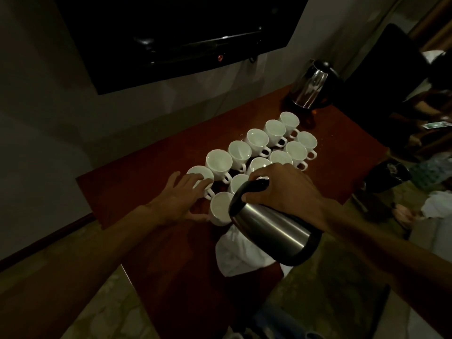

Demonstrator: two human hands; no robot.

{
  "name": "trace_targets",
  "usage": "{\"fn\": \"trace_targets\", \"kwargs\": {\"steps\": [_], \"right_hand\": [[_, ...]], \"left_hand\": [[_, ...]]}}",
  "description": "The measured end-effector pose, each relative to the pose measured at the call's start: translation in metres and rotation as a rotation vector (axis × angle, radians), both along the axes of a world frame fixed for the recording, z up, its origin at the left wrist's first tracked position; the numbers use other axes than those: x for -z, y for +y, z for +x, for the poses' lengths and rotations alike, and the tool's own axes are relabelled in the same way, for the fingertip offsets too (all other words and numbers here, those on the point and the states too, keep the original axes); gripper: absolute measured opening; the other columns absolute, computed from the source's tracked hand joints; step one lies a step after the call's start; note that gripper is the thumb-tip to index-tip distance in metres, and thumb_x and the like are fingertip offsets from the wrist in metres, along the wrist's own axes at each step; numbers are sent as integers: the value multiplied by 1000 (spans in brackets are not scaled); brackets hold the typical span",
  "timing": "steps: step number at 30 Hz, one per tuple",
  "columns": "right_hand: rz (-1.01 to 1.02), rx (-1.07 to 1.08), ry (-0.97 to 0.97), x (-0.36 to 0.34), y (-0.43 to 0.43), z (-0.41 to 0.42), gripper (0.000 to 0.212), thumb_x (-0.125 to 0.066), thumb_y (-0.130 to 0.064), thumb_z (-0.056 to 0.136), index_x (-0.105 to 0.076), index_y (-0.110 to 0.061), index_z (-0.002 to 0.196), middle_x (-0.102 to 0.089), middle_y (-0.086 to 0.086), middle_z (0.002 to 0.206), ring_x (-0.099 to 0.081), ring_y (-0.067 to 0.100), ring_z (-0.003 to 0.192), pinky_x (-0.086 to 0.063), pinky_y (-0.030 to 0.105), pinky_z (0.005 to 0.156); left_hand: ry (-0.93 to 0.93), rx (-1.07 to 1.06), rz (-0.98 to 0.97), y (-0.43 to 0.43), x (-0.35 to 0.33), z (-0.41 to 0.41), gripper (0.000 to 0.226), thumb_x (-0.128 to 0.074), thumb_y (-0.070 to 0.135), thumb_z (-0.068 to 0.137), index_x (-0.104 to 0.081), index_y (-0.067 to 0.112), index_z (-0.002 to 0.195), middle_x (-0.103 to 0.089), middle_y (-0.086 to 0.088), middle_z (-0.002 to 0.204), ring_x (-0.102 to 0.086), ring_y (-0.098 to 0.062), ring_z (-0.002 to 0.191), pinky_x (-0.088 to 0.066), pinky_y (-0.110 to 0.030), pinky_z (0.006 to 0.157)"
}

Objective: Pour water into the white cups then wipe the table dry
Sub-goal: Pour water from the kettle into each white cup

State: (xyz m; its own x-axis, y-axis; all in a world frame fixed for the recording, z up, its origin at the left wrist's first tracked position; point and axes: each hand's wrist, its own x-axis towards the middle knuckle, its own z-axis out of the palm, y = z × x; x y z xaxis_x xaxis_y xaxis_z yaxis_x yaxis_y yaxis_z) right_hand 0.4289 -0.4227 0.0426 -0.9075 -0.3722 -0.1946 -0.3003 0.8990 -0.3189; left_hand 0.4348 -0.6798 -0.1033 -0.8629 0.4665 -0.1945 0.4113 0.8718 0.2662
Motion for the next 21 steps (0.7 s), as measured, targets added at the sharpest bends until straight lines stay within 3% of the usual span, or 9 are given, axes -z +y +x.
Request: {"fn": "trace_targets", "kwargs": {"steps": [6, 11, 15, 21], "right_hand": [[7, -49, -5, 1, -3, -5, 36, -72, -63, 74, -71, -37, 99, -64, -17, 93, -61, 3, 84, -49, 28, 69], [17, -91, -4, -1, -9, -8, 30, -73, -60, 77, -73, -36, 94, -64, -20, 86, -57, -7, 76, -39, 15, 61], [66, -87, -18, -5, -15, -12, 33, -72, -64, 76, -73, -37, 95, -70, -16, 92, -63, 2, 82, -56, 32, 72], [119, -91, -52, -7, -22, -19, 35, -73, -63, 76, -73, -36, 99, -71, -16, 97, -64, 5, 87, -55, 32, 76]], "left_hand": [[-45, -28, 18, -4, 6, 3, 105, -53, 80, 80, 0, 32, 157, -8, -6, 165, -5, -25, 151, 9, -52, 117], [-40, -29, 31, -4, 8, 3, 104, -52, 79, 81, -1, 31, 157, -7, -7, 165, -4, -25, 151, 10, -52, 118], [-43, -31, 59, -6, 9, 2, 103, -54, 78, 81, -2, 31, 157, -9, -7, 165, -6, -25, 151, 8, -52, 118], [-30, -25, 73, -12, 12, 3, 98, -52, 77, 82, -7, 33, 156, -11, -9, 164, -6, -25, 150, 6, -53, 119]]}}
